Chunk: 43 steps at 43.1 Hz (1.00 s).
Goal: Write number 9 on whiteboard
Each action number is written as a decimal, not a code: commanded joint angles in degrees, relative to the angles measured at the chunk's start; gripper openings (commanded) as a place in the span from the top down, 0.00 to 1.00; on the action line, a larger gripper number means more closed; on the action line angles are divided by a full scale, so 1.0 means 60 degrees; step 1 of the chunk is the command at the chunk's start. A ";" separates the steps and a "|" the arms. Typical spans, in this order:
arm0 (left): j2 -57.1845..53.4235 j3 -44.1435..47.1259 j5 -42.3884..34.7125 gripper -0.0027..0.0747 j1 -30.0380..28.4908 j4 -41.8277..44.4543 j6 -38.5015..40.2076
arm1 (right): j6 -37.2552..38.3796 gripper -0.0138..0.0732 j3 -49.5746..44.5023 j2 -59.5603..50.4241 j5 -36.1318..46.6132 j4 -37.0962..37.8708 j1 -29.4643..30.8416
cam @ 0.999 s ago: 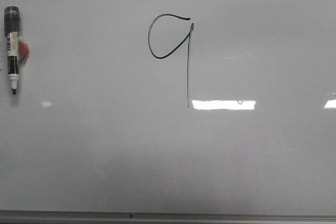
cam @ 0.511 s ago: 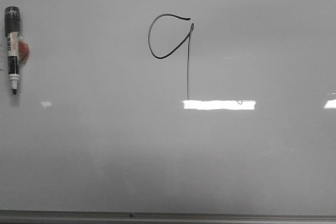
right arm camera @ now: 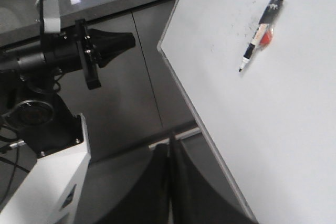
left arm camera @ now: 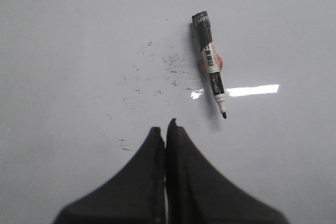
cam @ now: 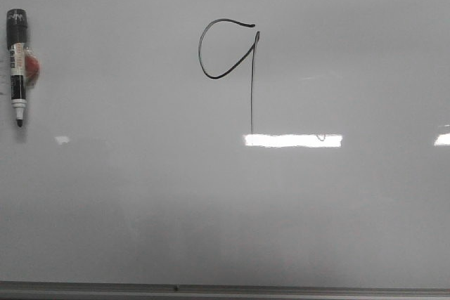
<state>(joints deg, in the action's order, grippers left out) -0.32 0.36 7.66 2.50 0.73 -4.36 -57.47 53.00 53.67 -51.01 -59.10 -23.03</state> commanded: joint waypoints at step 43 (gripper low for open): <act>-0.0160 0.0010 -0.0841 0.99 -0.0001 0.0011 0.0118 | 0.9705 0.96 -0.9058 -0.9054 0.8126 0.9503 0.4408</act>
<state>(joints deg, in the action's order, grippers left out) -0.32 0.36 7.66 2.50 0.73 -4.25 0.00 -1.50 0.07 -3.81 -4.17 1.93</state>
